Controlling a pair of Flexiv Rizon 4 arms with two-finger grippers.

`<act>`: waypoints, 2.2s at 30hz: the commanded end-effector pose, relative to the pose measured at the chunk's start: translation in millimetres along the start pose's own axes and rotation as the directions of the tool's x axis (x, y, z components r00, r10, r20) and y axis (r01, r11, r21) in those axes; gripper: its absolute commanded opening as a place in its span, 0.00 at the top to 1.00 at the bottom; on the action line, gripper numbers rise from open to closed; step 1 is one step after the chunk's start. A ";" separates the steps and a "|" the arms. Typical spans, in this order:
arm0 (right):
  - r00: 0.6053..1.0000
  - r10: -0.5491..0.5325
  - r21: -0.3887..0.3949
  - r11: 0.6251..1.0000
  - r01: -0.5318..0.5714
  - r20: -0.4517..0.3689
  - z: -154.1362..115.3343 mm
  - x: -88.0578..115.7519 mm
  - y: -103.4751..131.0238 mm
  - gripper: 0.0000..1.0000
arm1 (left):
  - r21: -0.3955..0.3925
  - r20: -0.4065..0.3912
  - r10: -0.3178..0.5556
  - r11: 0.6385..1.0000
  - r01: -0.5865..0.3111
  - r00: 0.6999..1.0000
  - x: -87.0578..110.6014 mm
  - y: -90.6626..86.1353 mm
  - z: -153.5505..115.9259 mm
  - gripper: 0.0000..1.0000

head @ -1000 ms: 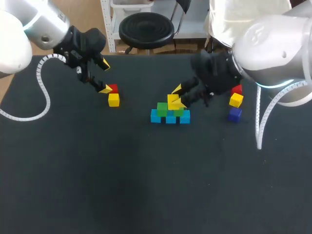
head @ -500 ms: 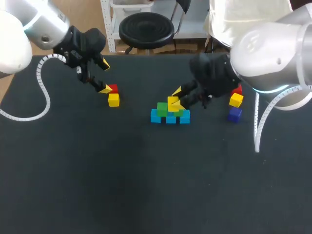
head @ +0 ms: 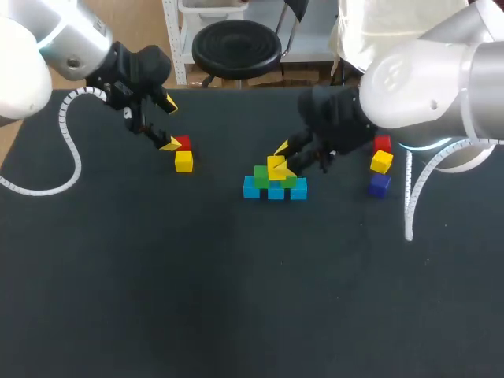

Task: Place the blue cubes, place green cubes on the blue cubes, place the yellow cubes on the green cubes, then place the red cubes on the yellow cubes, and place purple cube on the red cubes.

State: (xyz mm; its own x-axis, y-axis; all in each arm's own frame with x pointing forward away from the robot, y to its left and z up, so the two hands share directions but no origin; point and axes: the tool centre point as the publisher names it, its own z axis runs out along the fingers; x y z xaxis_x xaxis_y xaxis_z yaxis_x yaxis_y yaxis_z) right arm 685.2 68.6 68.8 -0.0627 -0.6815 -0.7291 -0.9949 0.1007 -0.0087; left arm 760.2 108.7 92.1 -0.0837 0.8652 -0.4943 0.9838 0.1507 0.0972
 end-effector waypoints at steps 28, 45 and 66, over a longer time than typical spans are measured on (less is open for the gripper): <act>1.000 0.001 0.013 1.000 -0.002 0.020 3.3 1.8 -15.0 1.00 | 0.000 0.004 0.003 1.000 -0.003 1.000 1.3 -0.3 0.0 0.00; 0.999 -0.009 0.021 1.000 0.008 0.040 8.6 6.7 -16.0 1.00 | 0.000 0.004 0.003 1.000 -0.003 1.000 1.3 -0.3 0.0 0.00; 1.000 -0.015 0.014 1.000 0.014 0.026 11.0 4.7 -24.0 1.00 | 0.000 0.004 0.003 1.000 -0.003 1.000 1.3 -0.3 0.0 0.00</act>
State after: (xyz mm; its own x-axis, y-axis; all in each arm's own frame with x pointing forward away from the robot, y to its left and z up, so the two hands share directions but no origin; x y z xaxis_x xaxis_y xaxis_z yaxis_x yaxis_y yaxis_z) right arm 706.8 69.6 58.1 -0.0445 -0.6618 -0.7483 -0.9941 0.1038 -0.0327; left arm 760.2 108.7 92.1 -0.0837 0.8652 -0.4943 0.9838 0.1507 0.0972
